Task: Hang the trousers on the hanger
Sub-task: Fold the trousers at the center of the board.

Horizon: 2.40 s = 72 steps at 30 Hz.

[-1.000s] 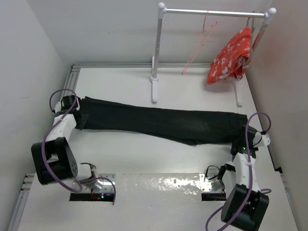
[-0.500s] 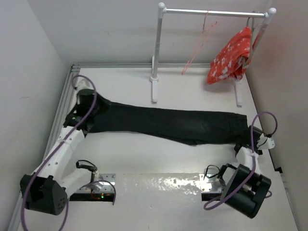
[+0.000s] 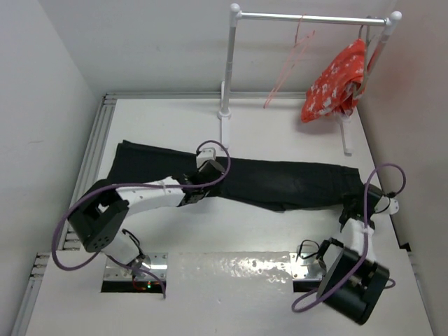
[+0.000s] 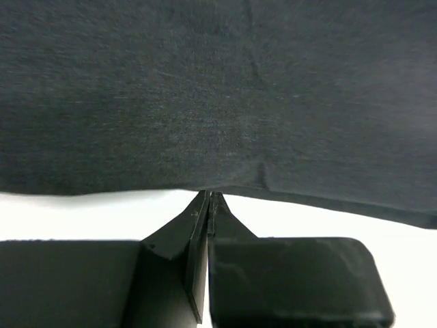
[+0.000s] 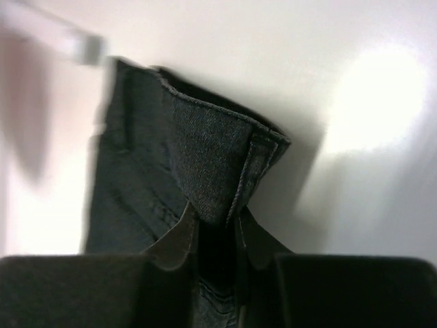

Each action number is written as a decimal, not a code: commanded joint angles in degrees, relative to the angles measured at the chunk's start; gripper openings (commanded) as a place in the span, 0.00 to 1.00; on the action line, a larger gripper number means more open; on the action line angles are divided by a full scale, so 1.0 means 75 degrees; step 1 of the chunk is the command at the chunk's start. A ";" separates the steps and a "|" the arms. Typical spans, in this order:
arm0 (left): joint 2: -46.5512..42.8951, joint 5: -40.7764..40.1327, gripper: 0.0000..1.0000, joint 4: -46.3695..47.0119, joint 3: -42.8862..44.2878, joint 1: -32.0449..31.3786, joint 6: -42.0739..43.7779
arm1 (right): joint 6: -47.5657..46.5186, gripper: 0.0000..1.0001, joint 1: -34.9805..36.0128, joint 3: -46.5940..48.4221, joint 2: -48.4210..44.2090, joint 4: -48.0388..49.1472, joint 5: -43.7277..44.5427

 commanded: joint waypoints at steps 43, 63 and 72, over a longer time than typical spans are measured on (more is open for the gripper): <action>0.3447 0.1418 0.00 0.2622 0.1701 -0.3210 -0.0435 | -0.0984 0.00 0.2836 0.7693 -0.0465 -0.2236 -0.4871; -0.5962 -0.2353 0.18 -0.2216 0.0376 -0.1582 0.0386 | -0.2743 0.00 0.8066 0.9617 0.2873 -0.2250 -0.1588; -0.7556 -0.3422 0.21 -0.4115 0.1232 -0.1570 0.0093 | -0.2953 0.00 0.9389 1.0657 0.4725 -0.1874 -0.0919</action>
